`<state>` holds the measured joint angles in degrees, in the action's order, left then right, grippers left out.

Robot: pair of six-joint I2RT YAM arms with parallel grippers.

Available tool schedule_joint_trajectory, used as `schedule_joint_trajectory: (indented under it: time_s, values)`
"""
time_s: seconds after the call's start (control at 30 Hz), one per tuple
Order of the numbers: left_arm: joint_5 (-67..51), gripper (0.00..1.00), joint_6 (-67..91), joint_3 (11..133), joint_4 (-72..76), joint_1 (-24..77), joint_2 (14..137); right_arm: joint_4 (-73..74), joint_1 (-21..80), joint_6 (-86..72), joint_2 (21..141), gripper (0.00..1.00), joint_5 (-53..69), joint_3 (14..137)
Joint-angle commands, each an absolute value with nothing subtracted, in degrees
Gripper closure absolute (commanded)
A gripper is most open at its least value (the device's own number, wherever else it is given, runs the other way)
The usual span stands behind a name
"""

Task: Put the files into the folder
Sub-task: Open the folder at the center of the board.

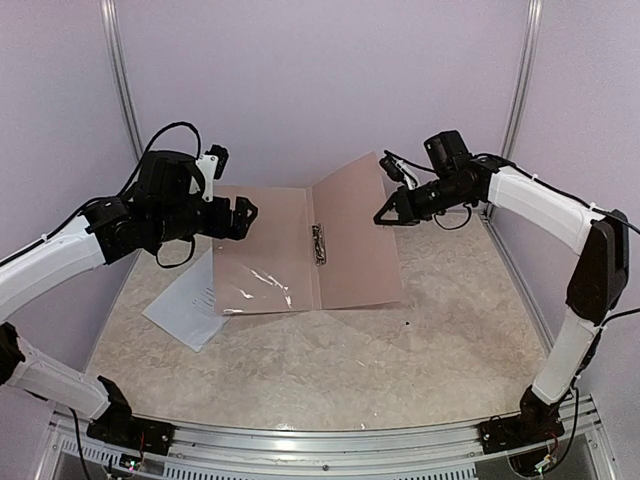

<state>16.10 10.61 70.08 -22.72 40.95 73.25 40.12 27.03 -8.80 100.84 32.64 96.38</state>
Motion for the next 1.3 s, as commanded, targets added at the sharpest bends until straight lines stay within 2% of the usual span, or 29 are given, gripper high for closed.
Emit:
schedule_joint_trajectory:
  time_s: [0.0, 0.2, 0.63, 0.87, 1.03, 1.17, 1.27]
  values:
    - [17.7, 0.01, 12.4, 70.5, -25.4, 39.9, 71.9, 28.4, 25.5, -19.6, 95.2, 1.0, 43.1, 88.3]
    - [17.8, 0.01, 13.0, 69.3, -26.5, 39.8, 71.9, 22.3, 25.0, -25.7, 90.9, 1.0, 46.2, 77.2]
    - [16.1, 0.01, 15.5, 68.3, -31.6, 40.1, 74.8, 31.5, 21.7, -19.4, 83.0, 0.99, 40.8, 59.4]
    - [17.0, 0.01, 15.7, 66.5, -32.3, 41.0, 74.7, 37.3, 19.8, -13.6, 84.8, 0.88, 31.5, 58.7]
    - [18.8, 0.01, 16.9, 64.3, -33.8, 42.9, 75.2, 41.2, 19.7, -11.3, 86.4, 0.74, 19.9, 59.9]
    - [18.0, 0.01, 20.4, 62.8, -35.1, 44.0, 75.8, 42.7, 19.7, -10.3, 86.5, 0.58, 14.6, 59.3]
    - [17.6, 0.01, 22.7, 61.8, -35.2, 44.6, 76.2, 42.5, 19.7, -10.0, 86.2, 0.38, 14.1, 59.0]
